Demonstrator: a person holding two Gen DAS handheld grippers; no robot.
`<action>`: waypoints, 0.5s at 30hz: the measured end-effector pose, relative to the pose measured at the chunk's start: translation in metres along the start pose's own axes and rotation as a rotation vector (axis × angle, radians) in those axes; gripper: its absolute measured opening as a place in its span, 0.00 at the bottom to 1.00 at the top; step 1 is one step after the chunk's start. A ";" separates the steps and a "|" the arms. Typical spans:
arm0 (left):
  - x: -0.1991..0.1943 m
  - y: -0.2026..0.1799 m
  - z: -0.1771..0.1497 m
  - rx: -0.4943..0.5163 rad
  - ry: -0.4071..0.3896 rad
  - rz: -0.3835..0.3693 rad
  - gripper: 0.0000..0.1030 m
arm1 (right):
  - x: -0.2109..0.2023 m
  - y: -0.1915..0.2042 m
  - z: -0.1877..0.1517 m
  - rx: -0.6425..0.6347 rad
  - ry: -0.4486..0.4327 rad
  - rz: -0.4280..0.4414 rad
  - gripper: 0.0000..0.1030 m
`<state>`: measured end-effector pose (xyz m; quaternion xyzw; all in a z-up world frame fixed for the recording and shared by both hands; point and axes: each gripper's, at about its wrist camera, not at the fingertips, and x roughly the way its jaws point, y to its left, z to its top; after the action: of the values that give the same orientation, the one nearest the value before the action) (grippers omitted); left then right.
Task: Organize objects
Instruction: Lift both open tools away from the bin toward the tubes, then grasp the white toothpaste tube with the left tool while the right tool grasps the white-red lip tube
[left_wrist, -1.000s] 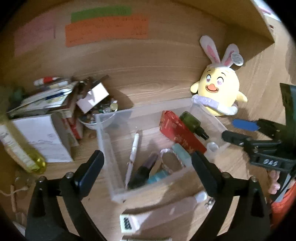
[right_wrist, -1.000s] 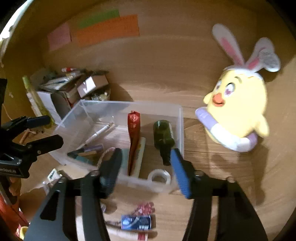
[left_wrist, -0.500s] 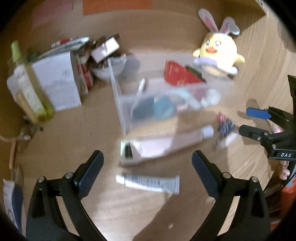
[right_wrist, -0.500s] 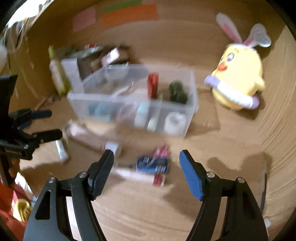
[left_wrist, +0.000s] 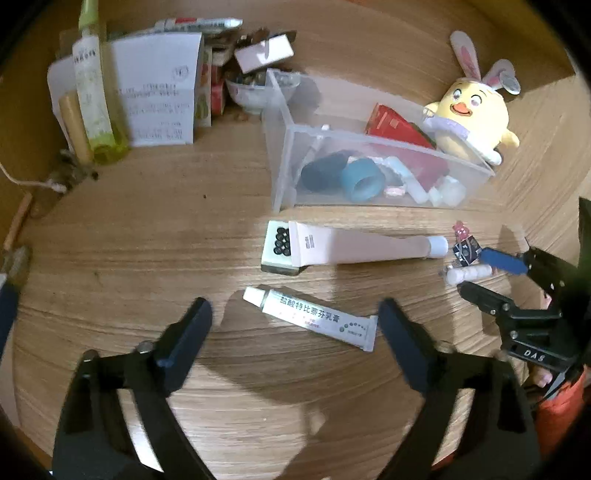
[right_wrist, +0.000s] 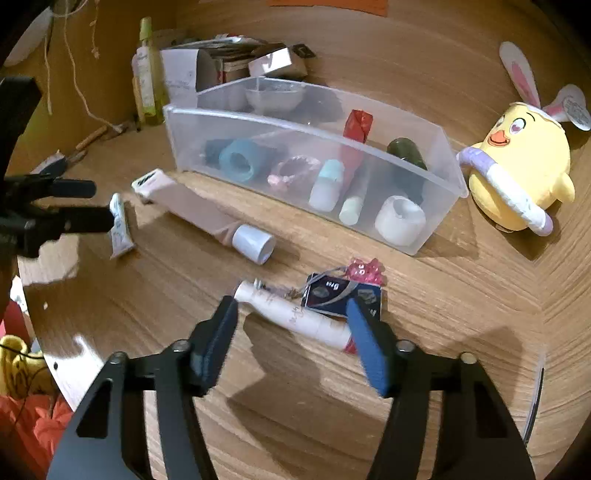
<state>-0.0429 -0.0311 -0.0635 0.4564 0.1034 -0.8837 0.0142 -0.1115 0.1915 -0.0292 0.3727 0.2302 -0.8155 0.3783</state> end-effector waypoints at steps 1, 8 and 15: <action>0.003 -0.001 0.000 0.001 0.012 -0.004 0.66 | 0.000 0.000 -0.001 -0.001 0.005 0.006 0.40; 0.008 -0.017 -0.004 0.077 0.006 0.003 0.40 | -0.003 -0.002 -0.008 0.047 0.022 0.054 0.20; 0.008 -0.028 -0.009 0.154 -0.005 0.026 0.16 | -0.006 0.002 -0.014 0.103 -0.004 0.059 0.14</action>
<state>-0.0434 -0.0017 -0.0708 0.4552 0.0290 -0.8899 -0.0091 -0.1015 0.2024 -0.0327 0.3965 0.1761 -0.8154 0.3832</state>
